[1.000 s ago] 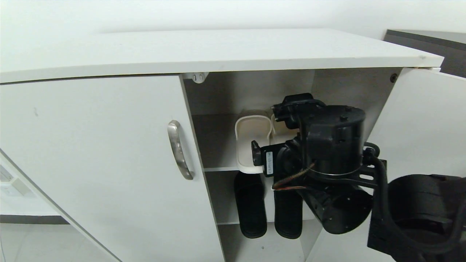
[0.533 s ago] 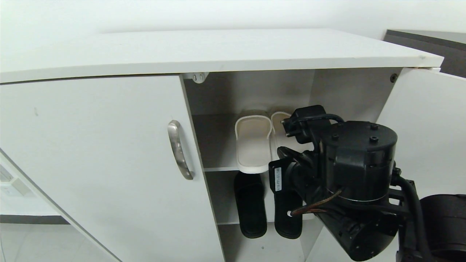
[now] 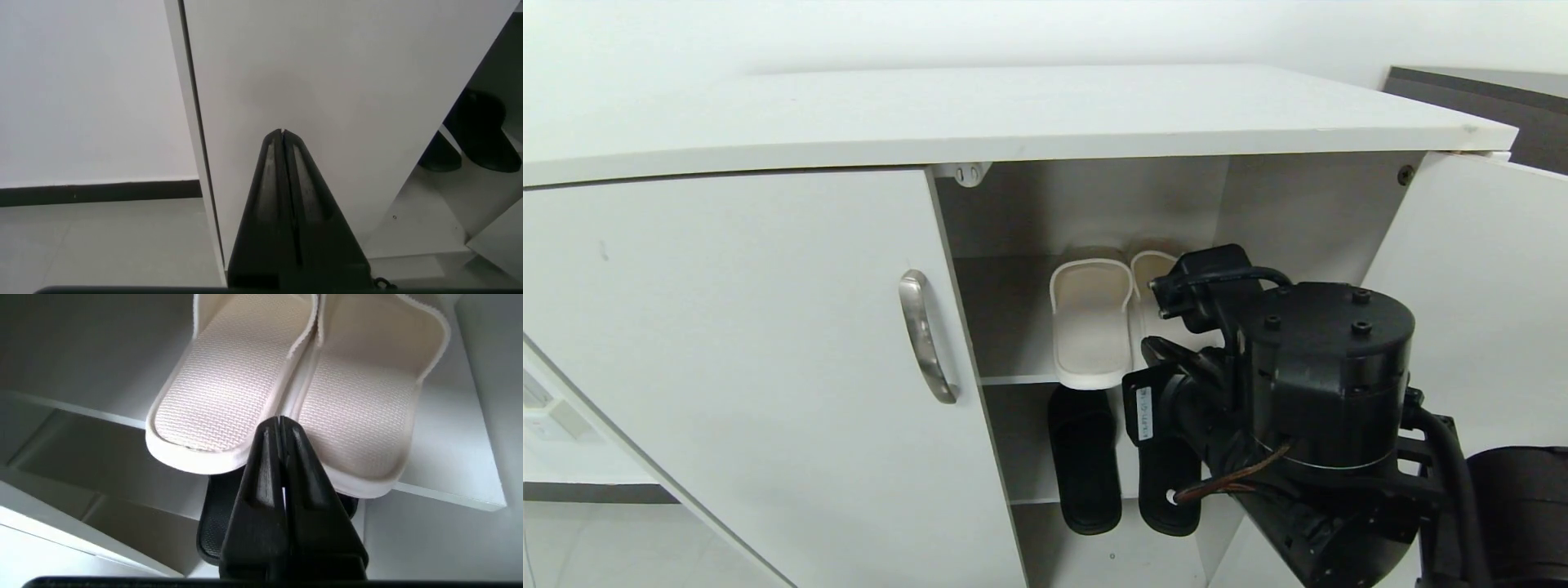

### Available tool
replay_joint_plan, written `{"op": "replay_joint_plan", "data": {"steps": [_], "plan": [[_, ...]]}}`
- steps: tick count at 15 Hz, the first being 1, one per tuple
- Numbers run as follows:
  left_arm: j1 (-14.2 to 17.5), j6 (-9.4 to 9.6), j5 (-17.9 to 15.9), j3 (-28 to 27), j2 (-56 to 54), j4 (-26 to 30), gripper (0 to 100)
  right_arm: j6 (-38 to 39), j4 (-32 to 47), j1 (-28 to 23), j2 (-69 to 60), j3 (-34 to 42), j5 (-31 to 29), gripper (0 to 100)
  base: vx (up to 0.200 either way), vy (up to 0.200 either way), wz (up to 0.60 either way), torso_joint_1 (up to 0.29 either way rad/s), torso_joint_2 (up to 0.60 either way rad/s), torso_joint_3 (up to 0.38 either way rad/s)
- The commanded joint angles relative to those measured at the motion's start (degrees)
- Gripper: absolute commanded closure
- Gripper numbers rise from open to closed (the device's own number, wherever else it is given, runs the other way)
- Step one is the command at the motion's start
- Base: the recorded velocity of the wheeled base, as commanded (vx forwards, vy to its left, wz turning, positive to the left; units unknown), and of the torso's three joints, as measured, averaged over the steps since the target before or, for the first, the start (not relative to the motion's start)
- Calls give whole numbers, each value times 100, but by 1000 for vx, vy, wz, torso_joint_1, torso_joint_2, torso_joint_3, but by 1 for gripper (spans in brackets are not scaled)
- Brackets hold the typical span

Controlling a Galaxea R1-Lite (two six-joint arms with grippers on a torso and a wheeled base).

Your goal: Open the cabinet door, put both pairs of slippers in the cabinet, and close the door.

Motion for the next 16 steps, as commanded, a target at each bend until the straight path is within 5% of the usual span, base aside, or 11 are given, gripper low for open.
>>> {"op": "replay_joint_plan", "data": {"steps": [1, 16], "plan": [[6, -2, 2, 1, 7, -7, 100, 2, -3, 20, 21, 10, -5, 100, 0, 0, 0, 0, 0, 0], [6, -2, 2, 1, 7, 2, 100, 11, -3, -33, 92, 124, 21, 100, -200, 0, 0, 1, 3, 1]]}}
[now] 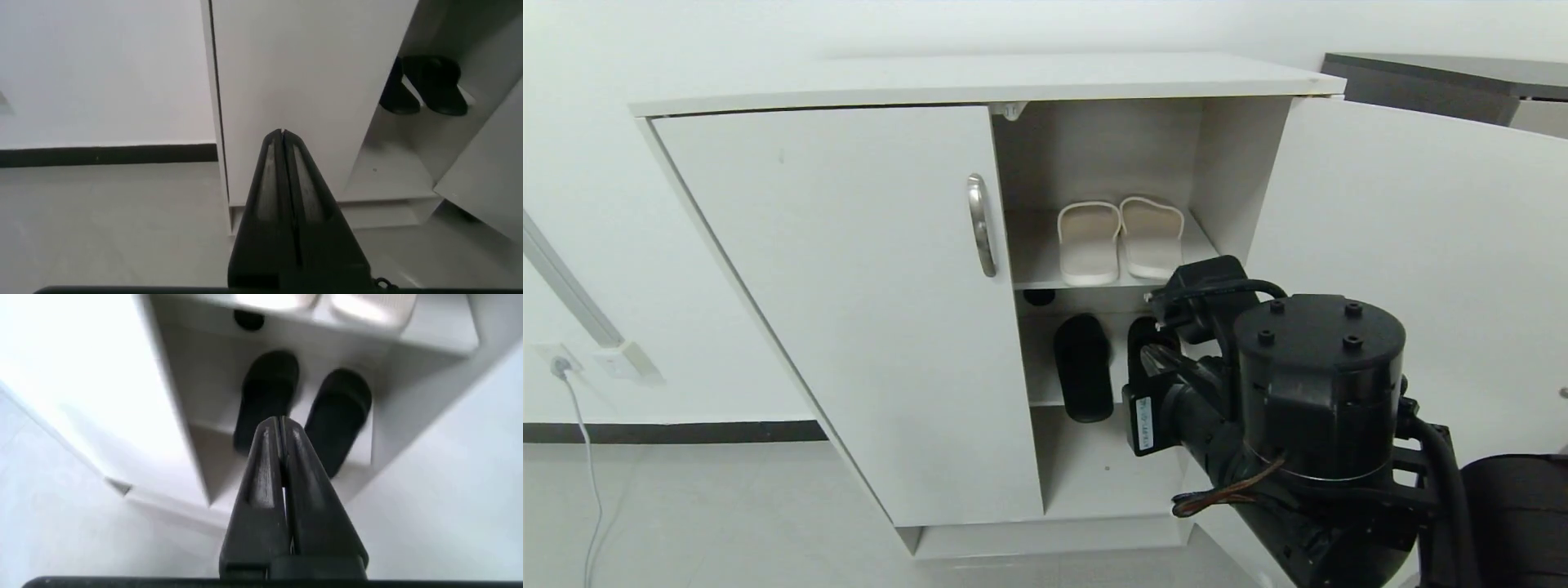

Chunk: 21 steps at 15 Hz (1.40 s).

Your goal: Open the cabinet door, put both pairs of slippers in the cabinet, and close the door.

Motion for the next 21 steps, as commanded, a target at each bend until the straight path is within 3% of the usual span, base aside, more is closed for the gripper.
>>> {"op": "replay_joint_plan", "data": {"steps": [1, 6, 21], "plan": [[6, -2, 4, 1, 7, 4, 100, 6, 0, -70, 115, 29, 2, 100, -200, 0, 0, 2, 2, -2], [6, -2, 4, 1, 7, 4, 100, -3, -18, -571, 265, 196, 503, 100, -200, 0, 0, 0, 3, 1], [6, -2, 4, 1, 7, 4, 100, -3, -26, -632, 352, 231, 582, 100, 0, 0, 0, 0, 0, 0]]}}
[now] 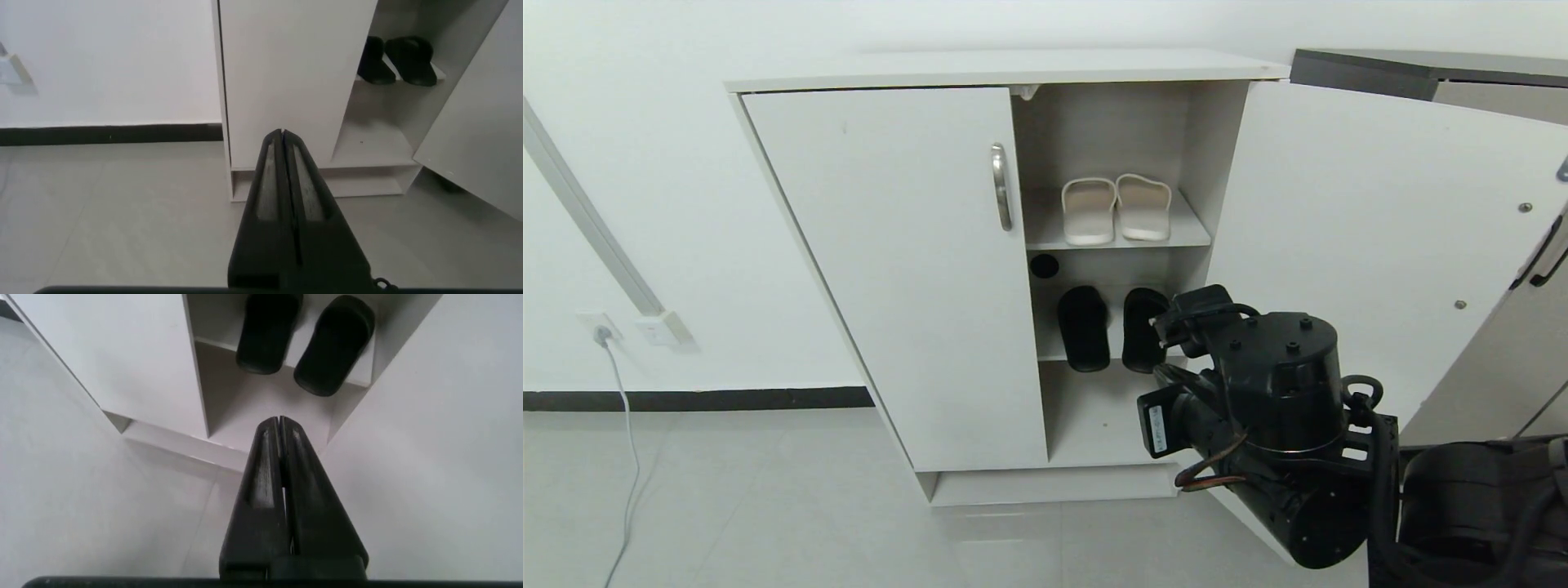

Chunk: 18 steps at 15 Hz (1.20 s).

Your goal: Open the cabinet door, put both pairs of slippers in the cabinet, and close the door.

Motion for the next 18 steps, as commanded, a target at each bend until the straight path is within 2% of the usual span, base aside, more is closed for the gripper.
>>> {"op": "replay_joint_plan", "data": {"steps": [1, 3, 6, 10, 18], "plan": [[1, -3, 4, -1, 7, -7, 100, 2, -3, -12, 16, -4, -1, 100, 0, 0, 0, 0, 0, 0], [1, -3, 4, -1, 7, 2, 100, 2, -3, -30, 42, -4, -10, 100, 0, 0, 0, 0, 0, 0], [-7, -3, 4, -1, 7, 2, 100, 2, -3, -30, 60, -13, -10, 100, 0, 0, 0, 2, -186, -308], [-7, -3, 4, -1, 7, 2, 100, 2, -3, -30, 60, -4, -19, 100, 0, 0, 0, 35, -500, -378], [1, -3, 4, -1, 7, 2, 100, 2, -3, -30, 60, -4, -27, 100, 0, 0, 0, 128, -465, -338]]}}
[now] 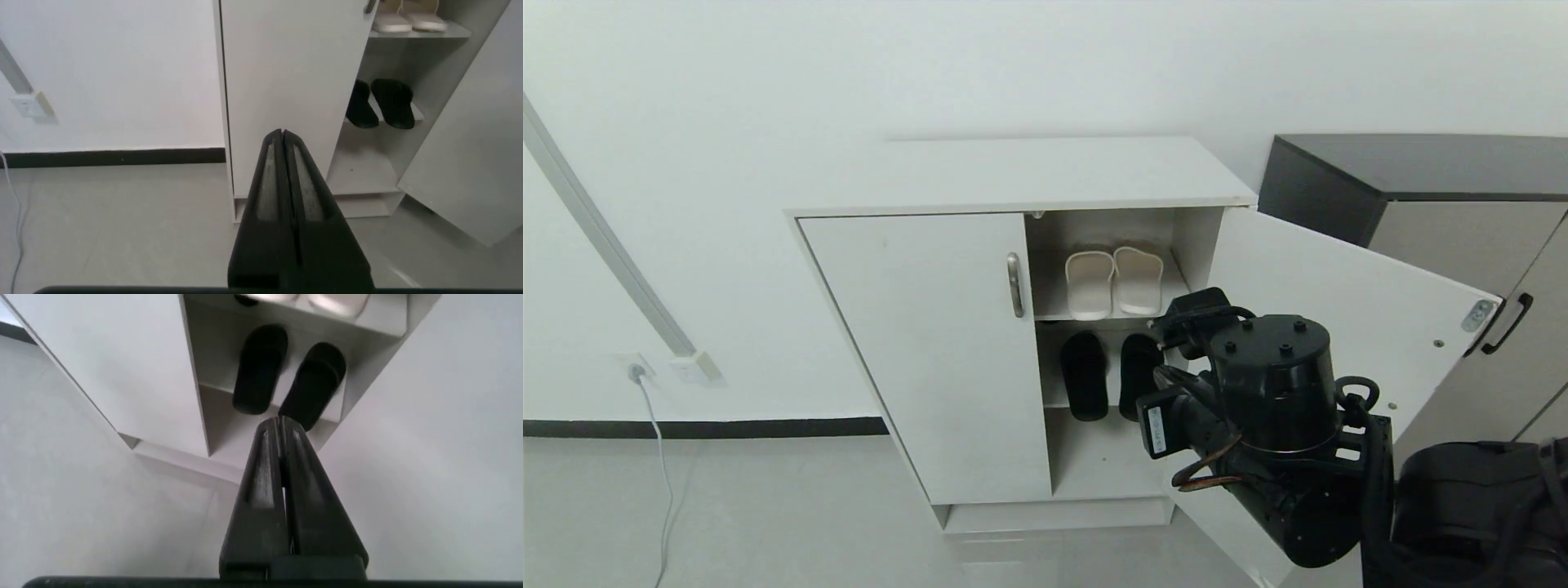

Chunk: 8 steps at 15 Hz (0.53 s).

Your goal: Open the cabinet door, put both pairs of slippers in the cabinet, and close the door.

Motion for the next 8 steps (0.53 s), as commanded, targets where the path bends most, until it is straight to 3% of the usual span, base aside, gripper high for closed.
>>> {"op": "replay_joint_plan", "data": {"steps": [1, 8], "plan": [[-2, -2, 2, -1, 7, 0, 100, -7, 5, 0, 7, -1, -1, 100, 0, 0, 0, 163, -486, -330], [6, -2, 2, -1, 7, 0, 100, -7, 5, 0, 7, 8, -1, 100, 0, 0, 0, 188, -501, -313]]}}
